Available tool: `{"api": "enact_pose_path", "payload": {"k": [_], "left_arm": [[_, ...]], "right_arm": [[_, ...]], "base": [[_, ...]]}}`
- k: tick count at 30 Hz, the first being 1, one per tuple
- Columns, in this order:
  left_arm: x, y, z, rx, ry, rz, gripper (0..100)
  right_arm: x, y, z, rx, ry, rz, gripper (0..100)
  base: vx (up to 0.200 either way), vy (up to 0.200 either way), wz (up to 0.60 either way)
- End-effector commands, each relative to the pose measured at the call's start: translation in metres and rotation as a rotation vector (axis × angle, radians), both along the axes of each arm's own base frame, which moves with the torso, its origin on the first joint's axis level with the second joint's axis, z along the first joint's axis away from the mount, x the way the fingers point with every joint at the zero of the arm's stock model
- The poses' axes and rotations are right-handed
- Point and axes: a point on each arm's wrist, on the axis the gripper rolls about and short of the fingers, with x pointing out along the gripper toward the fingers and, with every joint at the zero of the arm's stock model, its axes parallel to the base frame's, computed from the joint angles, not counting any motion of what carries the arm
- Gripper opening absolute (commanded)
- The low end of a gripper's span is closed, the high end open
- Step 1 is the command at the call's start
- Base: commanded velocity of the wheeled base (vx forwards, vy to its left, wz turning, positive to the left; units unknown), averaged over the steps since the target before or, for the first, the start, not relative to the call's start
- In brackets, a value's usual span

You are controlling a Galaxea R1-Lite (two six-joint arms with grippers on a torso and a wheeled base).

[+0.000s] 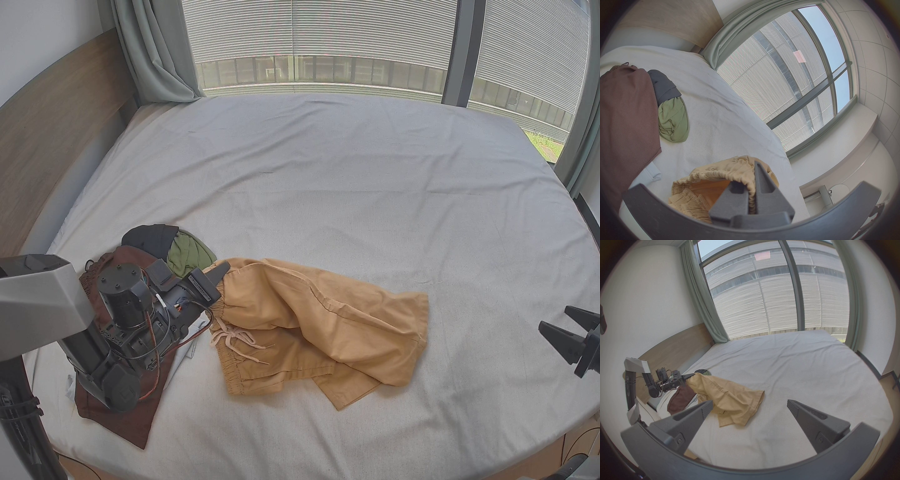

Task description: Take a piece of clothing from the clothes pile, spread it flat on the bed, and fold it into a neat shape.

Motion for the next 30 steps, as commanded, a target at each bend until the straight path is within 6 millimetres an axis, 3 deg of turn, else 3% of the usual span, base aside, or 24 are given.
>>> {"api": "enact_pose_path", "payload": {"k": [1,17,25,30], "left_arm": [[0.0,0.002,-0.001,0.002,0.006,0.004,0],[0.002,0.008,-0.003,0.004,0.012,0.008,0],[0.002,0.008,-0.003,0.004,0.01,0.007,0],[0.002,0.008,-0.003,0.006,0.009,0.007,0]], "right_arm": [[0.019,0.003,-0.005,0.017,0.088,0.046,100],[0.062,0.017,0.004,0.024,0.164,0.148,100],[0.078,0.028,-0.003,0.022,0.182,0.203,100],[0.088,0.031,-0.018,0.045,0.214,0.205,100]], "base": [[0.0,0.0,0.0],[0.0,0.0,0.0],[0.0,0.0,0.0],[0.0,0.0,0.0]]}}
